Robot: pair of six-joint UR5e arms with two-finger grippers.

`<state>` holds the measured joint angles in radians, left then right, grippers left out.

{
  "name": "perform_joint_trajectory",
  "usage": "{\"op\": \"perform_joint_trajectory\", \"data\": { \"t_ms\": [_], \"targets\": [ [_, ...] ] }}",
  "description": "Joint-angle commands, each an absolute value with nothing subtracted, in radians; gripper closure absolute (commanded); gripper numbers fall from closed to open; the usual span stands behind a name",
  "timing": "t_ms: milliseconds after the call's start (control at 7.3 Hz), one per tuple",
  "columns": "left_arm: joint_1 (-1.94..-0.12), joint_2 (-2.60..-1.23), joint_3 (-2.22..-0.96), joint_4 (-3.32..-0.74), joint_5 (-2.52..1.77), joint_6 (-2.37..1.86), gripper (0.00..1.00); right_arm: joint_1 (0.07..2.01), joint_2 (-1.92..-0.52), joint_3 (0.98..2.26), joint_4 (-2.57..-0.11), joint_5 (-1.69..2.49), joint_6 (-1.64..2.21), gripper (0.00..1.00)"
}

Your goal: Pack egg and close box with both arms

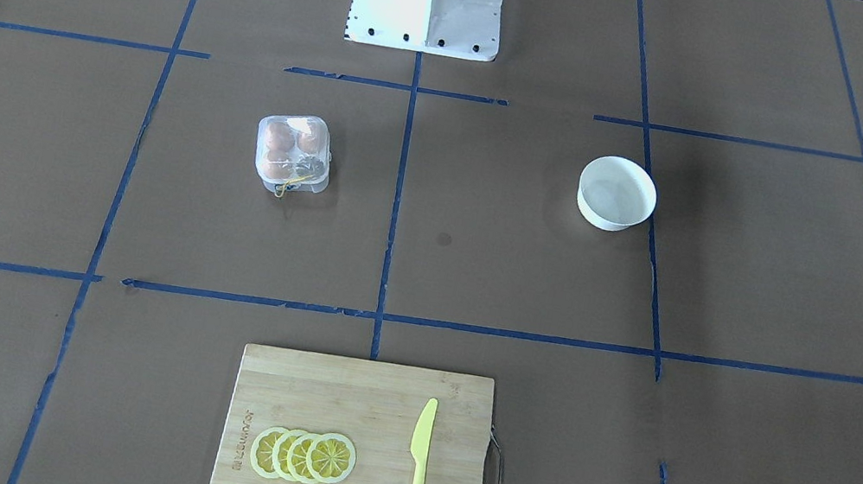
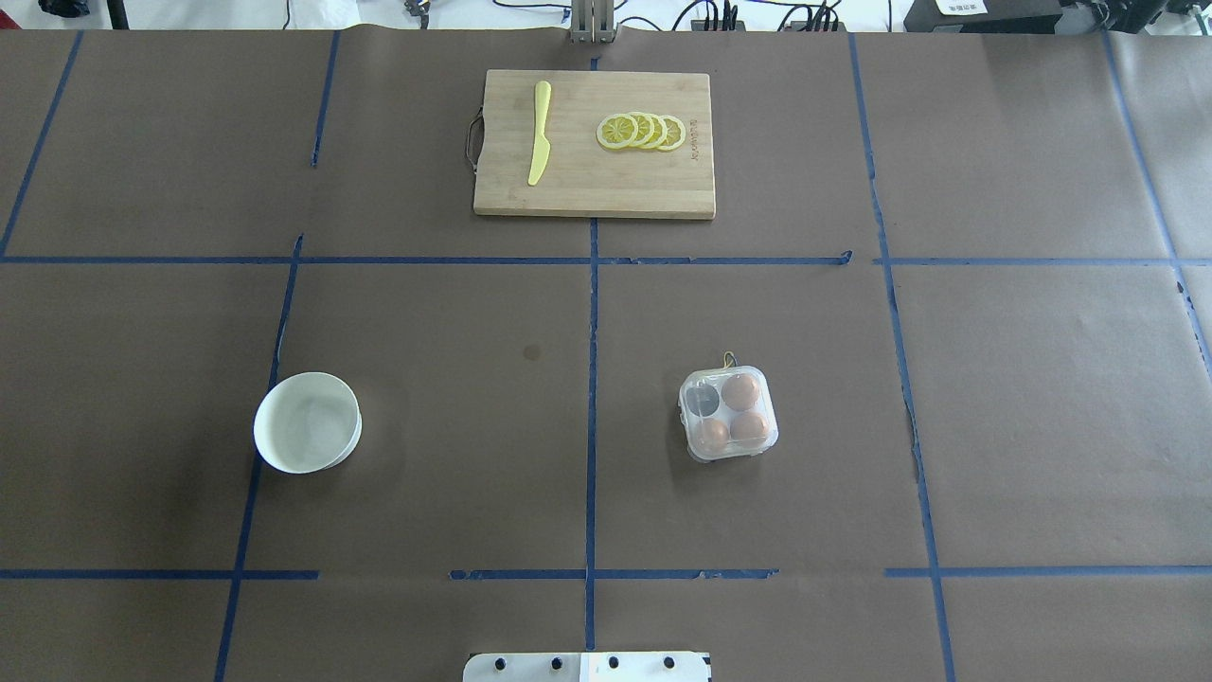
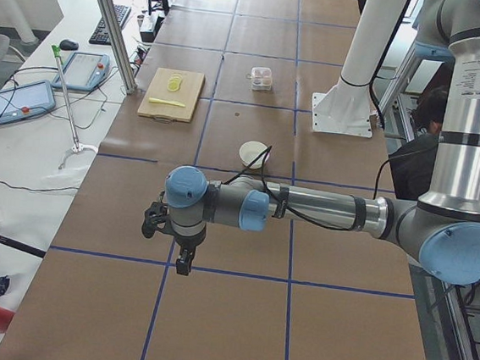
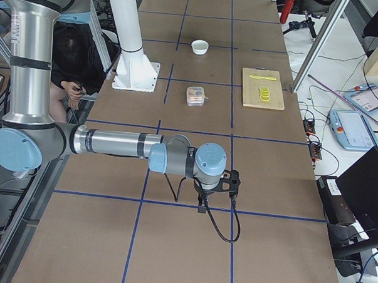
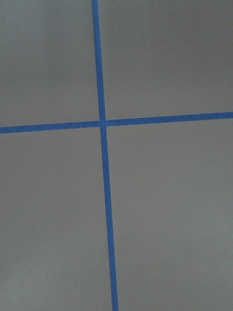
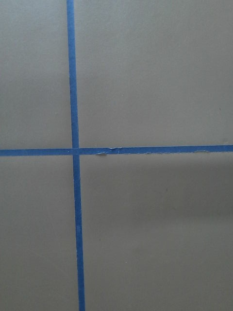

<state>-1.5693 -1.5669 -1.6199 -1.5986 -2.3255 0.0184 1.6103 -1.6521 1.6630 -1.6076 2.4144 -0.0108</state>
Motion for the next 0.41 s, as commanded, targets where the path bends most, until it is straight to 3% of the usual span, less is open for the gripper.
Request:
{"op": "perform_joint_trajectory", "data": {
  "t_ms": [0,274],
  "targets": [
    [-1.569,-1.569,-1.62,-1.598,-2.326,0.018,0.0,1.612,-1.652,1.664,-1.608,2.414,-0.011,0.0],
    [-1.569,-1.569,-1.62,-1.598,-2.326,0.018,0.0,1.615,-1.652,1.664,-1.608,2.414,-0.009,0.0]
  ]
}}
